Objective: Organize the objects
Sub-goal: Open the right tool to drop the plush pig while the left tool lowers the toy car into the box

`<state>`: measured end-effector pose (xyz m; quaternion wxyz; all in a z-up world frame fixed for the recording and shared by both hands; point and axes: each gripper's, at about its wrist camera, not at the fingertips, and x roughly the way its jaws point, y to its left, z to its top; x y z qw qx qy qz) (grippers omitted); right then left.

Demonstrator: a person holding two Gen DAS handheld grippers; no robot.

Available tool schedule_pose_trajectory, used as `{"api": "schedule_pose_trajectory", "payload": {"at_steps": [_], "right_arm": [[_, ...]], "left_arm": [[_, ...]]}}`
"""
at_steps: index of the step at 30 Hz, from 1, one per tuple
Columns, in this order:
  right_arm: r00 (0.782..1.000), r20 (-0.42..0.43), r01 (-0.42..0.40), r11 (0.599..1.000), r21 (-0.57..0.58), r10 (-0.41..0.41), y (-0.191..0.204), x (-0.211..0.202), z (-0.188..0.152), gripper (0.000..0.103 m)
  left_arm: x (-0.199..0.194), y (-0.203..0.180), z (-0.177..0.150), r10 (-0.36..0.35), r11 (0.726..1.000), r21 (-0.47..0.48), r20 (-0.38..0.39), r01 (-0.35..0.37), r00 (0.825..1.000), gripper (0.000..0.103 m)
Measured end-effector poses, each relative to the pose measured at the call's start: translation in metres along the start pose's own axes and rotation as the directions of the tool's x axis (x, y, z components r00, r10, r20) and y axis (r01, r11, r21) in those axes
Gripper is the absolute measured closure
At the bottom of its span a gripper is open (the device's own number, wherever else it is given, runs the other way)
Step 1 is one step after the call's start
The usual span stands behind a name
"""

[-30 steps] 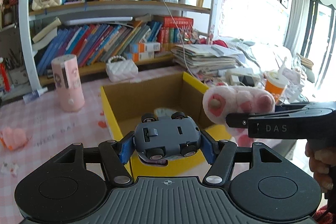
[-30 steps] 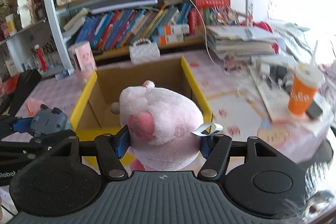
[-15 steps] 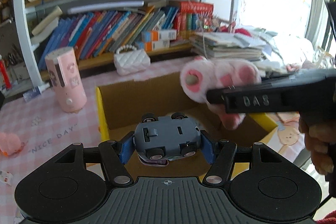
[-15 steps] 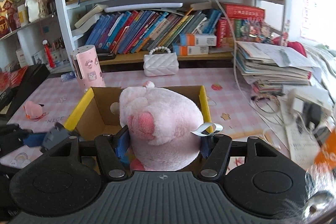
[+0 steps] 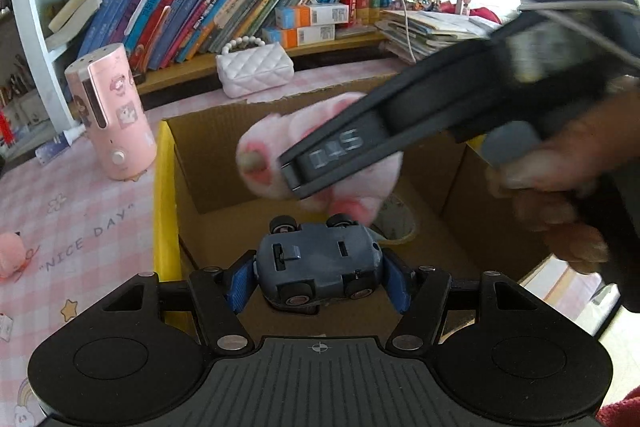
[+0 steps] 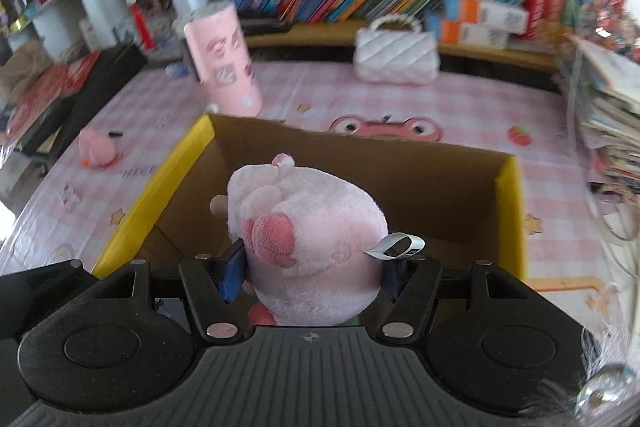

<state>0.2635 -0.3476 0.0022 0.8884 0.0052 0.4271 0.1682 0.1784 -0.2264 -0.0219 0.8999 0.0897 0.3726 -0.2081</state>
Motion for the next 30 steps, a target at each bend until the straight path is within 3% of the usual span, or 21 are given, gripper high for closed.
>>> {"api": "schedule_pose_trajectory", "payload": {"at_steps": [9,18,23,30], "right_arm": [[0.995,-0.095,-0.021,0.998,-0.064,0.015,0.008,0.034,0.023,0.04],[0.996,-0.087,-0.041,0.998,-0.053,0.036,0.007,0.04,0.03,0.04],[0.996,-0.088,-0.04,0.997,-0.059,0.034,0.008,0.041,0.03,0.038],[0.994,-0.108,-0.046,0.994,-0.097,0.035,0.014,0.052,0.03,0.034]], "left_arm": [[0.003,-0.001,0.002,0.027,1.0,-0.002,-0.006,-0.027,1.0,0.039],[0.004,-0.001,0.002,0.044,0.999,-0.009,-0.004,-0.044,0.999,0.038],[-0.004,-0.003,0.003,0.068,0.998,0.003,0.032,-0.068,0.997,0.032],[-0.017,-0.002,0.0,0.097,0.995,-0.003,0.055,-0.097,0.994,0.032]]}}
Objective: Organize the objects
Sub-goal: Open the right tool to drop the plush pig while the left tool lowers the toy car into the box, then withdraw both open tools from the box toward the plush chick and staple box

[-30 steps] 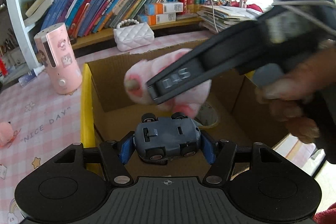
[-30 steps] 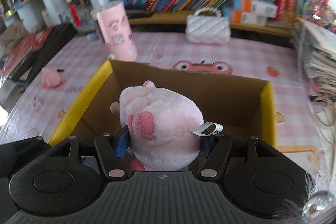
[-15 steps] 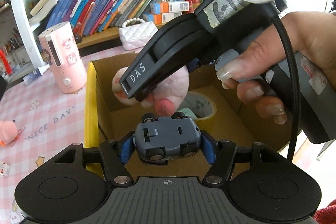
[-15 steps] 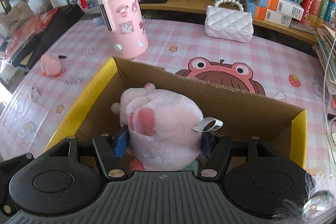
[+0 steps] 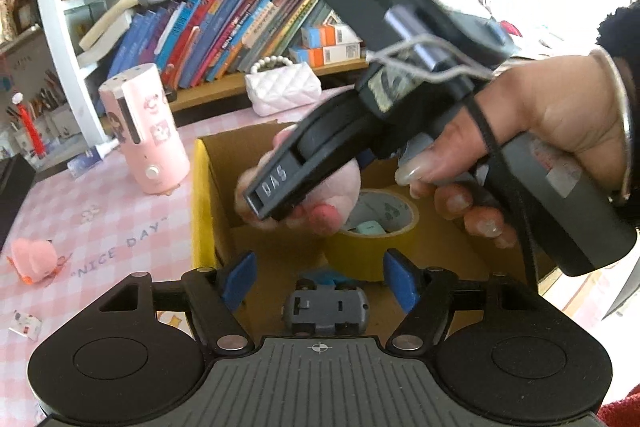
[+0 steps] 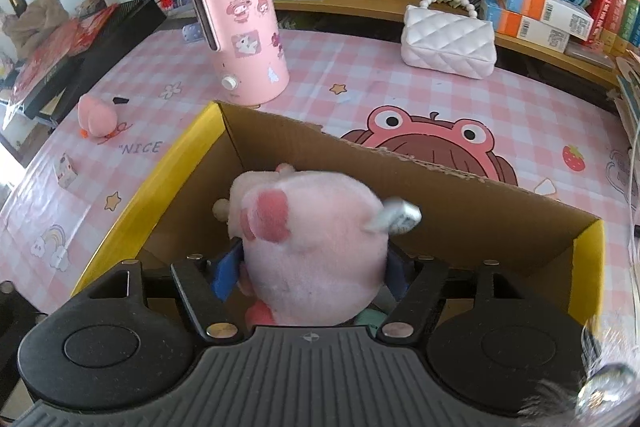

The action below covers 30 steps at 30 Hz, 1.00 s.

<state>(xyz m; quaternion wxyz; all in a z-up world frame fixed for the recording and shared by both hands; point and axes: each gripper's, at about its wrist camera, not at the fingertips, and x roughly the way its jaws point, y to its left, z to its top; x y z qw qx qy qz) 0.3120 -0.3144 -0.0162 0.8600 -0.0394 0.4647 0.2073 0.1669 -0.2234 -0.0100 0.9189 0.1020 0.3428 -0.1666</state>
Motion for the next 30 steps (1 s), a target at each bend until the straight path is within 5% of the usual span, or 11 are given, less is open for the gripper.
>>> {"api": "schedule_pose_trajectory", "payload": {"at_steps": [2,8,19,30], "right_arm": [[1.0,-0.022,-0.007,1.0,-0.018,0.006,0.004,0.004,-0.001,0.033],[0.998,0.069,0.011,0.997,-0.08,-0.005,0.02,-0.016,-0.008,0.006],[0.984,0.171,0.062,0.998,-0.006,-0.06,0.032,-0.081,-0.033,0.004],[0.946,0.248,0.173,0.973,0.153,-0.207,0.053,-0.137,-0.084,0.003]], "left_arm": [[-0.005,0.001,-0.002,0.009,1.0,-0.001,0.008,-0.009,1.0,0.032],[-0.025,0.01,-0.004,0.008,0.999,-0.046,0.056,-0.005,0.998,0.023],[-0.066,0.025,-0.014,-0.006,0.997,-0.078,0.151,0.018,0.989,0.015],[-0.095,0.044,-0.044,-0.054,0.995,-0.078,0.168,0.068,0.984,0.011]]}}
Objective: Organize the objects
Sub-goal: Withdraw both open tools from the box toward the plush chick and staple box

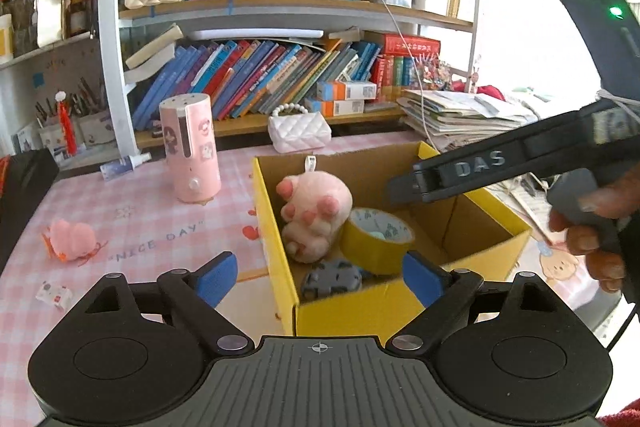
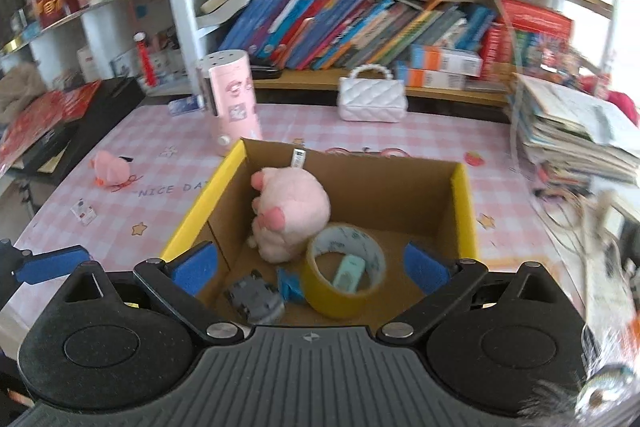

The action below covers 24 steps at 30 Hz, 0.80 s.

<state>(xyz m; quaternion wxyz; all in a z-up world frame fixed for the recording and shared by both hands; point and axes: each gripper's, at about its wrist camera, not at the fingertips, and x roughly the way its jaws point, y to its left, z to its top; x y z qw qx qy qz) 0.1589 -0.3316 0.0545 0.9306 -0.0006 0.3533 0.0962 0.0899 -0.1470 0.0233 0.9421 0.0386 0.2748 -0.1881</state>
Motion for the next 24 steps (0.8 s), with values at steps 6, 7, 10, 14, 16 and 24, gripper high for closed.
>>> {"api": "schedule_pose_trajectory", "payload": {"at_steps": [6,7,10,14,16,24], "right_arm": [[0.993,0.031,0.113,0.992,0.061,-0.115,0.016,-0.031,-0.032,0.003],[0.99,0.038,0.135,0.988,0.072,-0.138,0.018,-0.035,-0.038,0.003],[0.971,0.055,0.226,0.966,0.124,-0.234,0.03,-0.047,-0.059,0.003],[0.946,0.038,0.308,0.931,0.195,-0.321,0.044,-0.055,-0.09,0.003],[0.937,0.029,0.336,0.919,0.204,-0.349,0.053,-0.058,-0.105,0.003],[0.936,-0.025,0.351,0.924,0.155,-0.351,0.095,-0.058,-0.145,0.003]], "left_arm": [[-0.021,0.013,-0.017,-0.013,1.0,-0.006,-0.012,0.013,1.0,0.011],[-0.024,0.015,-0.021,-0.004,1.0,-0.003,-0.015,0.004,1.0,0.011],[-0.033,0.021,-0.031,0.027,1.0,0.015,-0.017,-0.026,0.999,0.011],[-0.046,0.03,-0.046,0.035,0.999,0.008,-0.035,-0.035,0.999,0.011],[-0.05,0.035,-0.052,0.038,0.999,0.004,-0.048,-0.038,0.998,0.011],[-0.064,0.049,-0.076,0.048,0.999,0.006,-0.105,-0.048,0.993,0.011]]}}
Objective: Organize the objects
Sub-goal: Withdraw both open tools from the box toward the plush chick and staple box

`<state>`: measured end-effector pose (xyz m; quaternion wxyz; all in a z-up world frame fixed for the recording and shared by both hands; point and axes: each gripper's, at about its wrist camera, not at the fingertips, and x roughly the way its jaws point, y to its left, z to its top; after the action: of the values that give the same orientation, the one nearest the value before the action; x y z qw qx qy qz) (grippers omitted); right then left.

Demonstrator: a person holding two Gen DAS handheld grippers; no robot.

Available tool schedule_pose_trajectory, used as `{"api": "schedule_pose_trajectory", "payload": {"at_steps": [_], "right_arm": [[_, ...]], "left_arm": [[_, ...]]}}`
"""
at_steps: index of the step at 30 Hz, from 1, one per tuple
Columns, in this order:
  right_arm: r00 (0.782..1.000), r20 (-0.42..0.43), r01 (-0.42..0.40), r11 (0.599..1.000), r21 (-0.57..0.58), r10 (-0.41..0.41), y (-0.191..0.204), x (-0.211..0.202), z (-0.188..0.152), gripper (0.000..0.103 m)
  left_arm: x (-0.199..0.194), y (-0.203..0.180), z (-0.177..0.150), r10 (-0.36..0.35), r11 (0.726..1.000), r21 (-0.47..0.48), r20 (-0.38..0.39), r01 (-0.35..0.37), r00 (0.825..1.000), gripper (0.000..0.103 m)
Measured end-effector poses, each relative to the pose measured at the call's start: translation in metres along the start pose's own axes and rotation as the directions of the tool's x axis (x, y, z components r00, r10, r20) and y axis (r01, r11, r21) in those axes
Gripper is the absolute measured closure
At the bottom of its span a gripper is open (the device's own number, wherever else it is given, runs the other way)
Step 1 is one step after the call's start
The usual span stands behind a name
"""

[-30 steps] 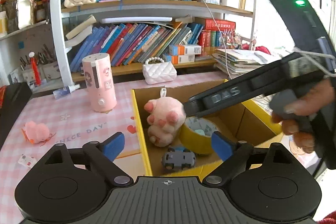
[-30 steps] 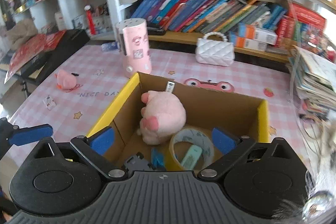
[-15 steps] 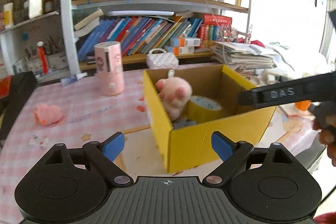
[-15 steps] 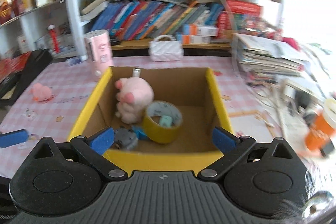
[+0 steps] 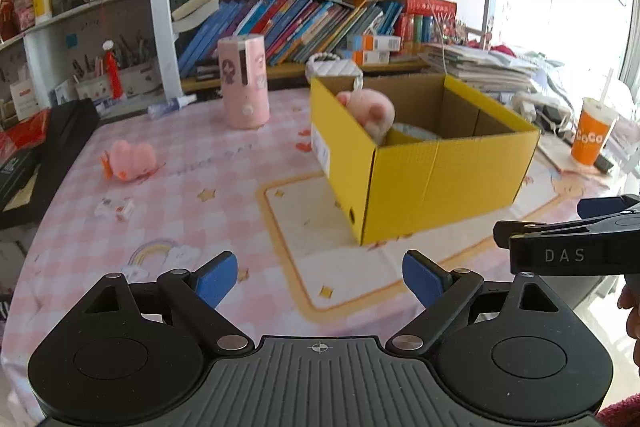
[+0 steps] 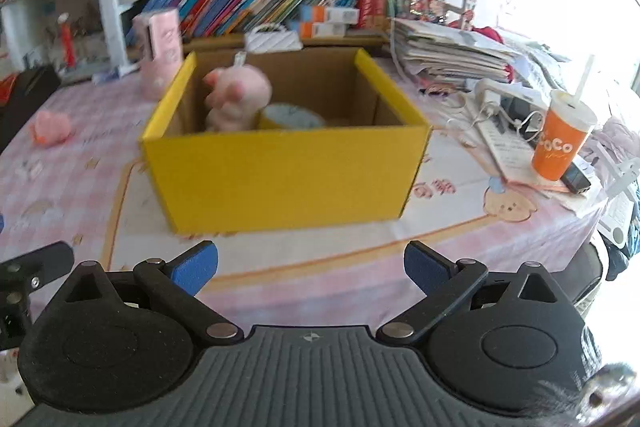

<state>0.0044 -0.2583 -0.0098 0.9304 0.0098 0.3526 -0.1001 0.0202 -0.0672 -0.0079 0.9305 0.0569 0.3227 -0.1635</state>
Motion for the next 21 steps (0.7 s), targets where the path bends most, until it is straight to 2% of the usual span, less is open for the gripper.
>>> {"api": "schedule_pose_trajectory", "payload": {"at_steps": [13,21], "right_arm": [[0.993,-0.026,-0.113,0.991,-0.066,0.111,0.051,-0.022,-0.028,0.003],[0.984,-0.025,-0.178,0.977,-0.116,0.176,0.083,-0.031,-0.031,0.003]], "left_arm": [[-0.028,0.026,-0.032,0.032,0.999,-0.004,-0.052,-0.032,0.998,0.011],[-0.05,0.054,-0.045,0.095,0.994,-0.053,-0.039,-0.097,0.995,0.011]]}}
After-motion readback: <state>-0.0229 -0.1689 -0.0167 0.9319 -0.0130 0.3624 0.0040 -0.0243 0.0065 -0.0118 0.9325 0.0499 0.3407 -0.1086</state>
